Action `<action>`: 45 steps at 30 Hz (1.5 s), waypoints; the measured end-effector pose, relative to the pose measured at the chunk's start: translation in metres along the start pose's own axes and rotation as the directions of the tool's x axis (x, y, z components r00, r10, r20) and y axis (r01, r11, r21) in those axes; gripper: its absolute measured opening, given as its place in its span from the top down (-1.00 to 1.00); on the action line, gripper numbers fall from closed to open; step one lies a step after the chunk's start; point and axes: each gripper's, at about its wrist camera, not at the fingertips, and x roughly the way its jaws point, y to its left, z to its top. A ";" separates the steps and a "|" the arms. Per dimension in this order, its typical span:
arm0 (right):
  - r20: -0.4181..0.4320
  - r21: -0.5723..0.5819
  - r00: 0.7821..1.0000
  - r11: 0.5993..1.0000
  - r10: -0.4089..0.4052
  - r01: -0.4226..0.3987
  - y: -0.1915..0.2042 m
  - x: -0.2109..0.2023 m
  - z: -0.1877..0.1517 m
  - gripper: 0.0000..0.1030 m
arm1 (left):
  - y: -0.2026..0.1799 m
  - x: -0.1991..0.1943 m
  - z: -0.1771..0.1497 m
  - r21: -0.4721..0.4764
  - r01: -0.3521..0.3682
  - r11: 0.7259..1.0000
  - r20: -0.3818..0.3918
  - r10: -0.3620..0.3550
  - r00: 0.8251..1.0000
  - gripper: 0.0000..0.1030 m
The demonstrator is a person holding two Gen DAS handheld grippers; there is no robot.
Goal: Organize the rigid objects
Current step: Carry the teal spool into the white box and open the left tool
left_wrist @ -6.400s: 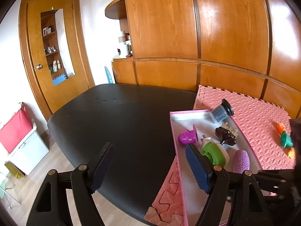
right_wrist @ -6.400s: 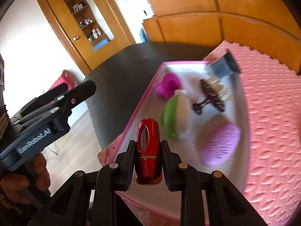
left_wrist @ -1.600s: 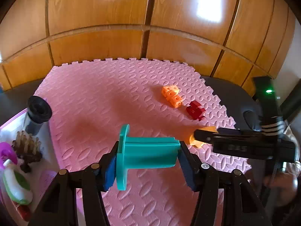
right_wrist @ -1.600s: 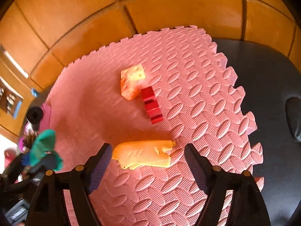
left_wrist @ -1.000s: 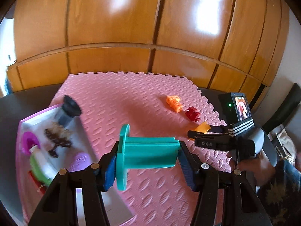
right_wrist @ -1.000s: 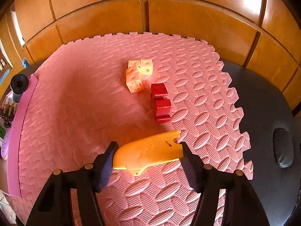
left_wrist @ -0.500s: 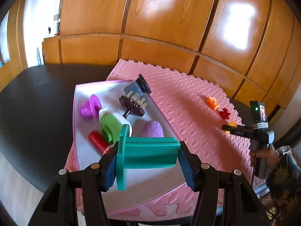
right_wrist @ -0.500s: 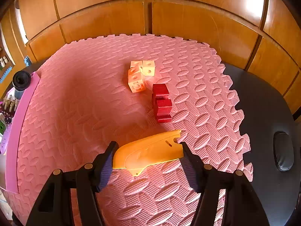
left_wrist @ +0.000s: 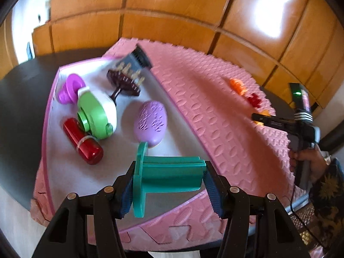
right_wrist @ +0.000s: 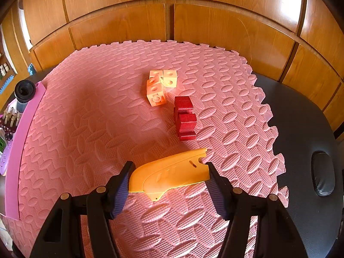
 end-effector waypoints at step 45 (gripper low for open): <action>-0.003 0.007 1.000 1.000 0.004 -0.004 0.000 0.000 0.000 -0.28 | -0.003 -0.030 0.016 0.016 -0.238 0.971 0.184 0.232 0.955 -0.50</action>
